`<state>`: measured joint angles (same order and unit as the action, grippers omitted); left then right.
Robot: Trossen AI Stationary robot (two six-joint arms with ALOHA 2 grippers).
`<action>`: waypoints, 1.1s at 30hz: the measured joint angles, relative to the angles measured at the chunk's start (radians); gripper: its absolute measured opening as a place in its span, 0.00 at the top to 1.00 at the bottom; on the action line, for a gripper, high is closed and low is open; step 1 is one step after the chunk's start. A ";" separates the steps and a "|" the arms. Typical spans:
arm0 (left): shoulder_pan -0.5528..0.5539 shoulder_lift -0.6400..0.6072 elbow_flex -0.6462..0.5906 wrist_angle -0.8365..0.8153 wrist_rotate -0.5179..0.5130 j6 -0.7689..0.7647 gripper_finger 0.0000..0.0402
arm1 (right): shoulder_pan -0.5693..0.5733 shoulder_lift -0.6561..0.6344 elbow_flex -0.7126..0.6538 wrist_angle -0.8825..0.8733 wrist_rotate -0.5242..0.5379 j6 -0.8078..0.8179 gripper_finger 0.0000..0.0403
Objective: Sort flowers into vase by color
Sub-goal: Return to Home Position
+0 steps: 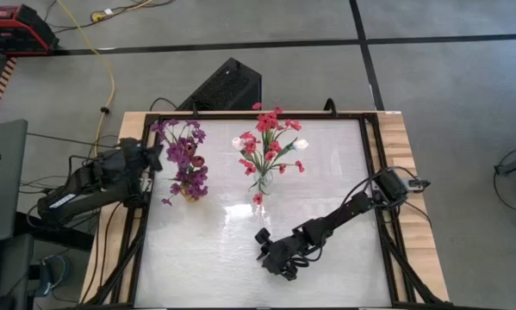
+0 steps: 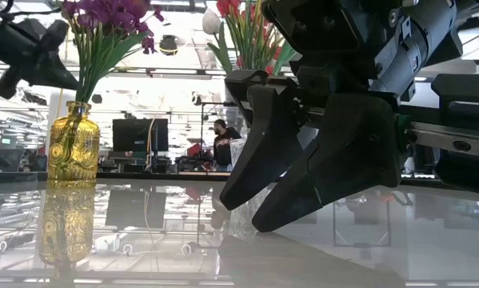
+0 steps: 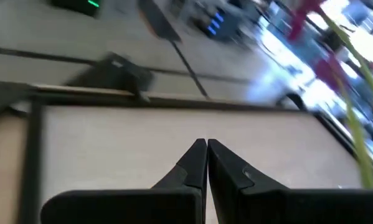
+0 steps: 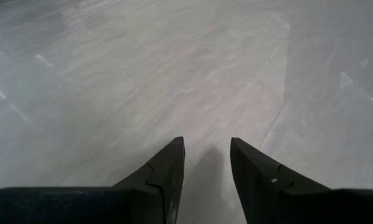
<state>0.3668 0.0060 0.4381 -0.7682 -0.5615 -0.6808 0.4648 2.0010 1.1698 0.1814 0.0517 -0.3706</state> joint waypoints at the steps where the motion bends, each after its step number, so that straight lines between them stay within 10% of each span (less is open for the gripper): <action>1: 0.000 0.000 0.000 0.001 -0.039 -0.011 1.00 | 0.000 0.000 0.000 0.000 0.000 0.000 0.60; 7: 0.000 0.005 -0.105 0.185 -0.121 0.081 1.00 | 0.000 0.000 0.000 0.000 0.000 0.000 0.60; 15: 0.000 0.004 -0.298 0.577 0.128 0.462 1.00 | 0.000 0.000 0.000 0.000 0.000 0.000 0.60; 26: 0.000 0.007 -0.368 0.635 0.323 0.625 1.00 | 0.000 0.000 0.000 0.000 0.000 0.000 0.60; 33: 0.000 0.007 -0.368 0.634 0.214 0.677 1.00 | 0.000 0.000 0.000 0.000 0.000 0.000 0.60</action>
<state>0.3668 0.0128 0.0704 -0.1341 -0.3478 -0.0040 0.4648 2.0010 1.1698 0.1814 0.0517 -0.3706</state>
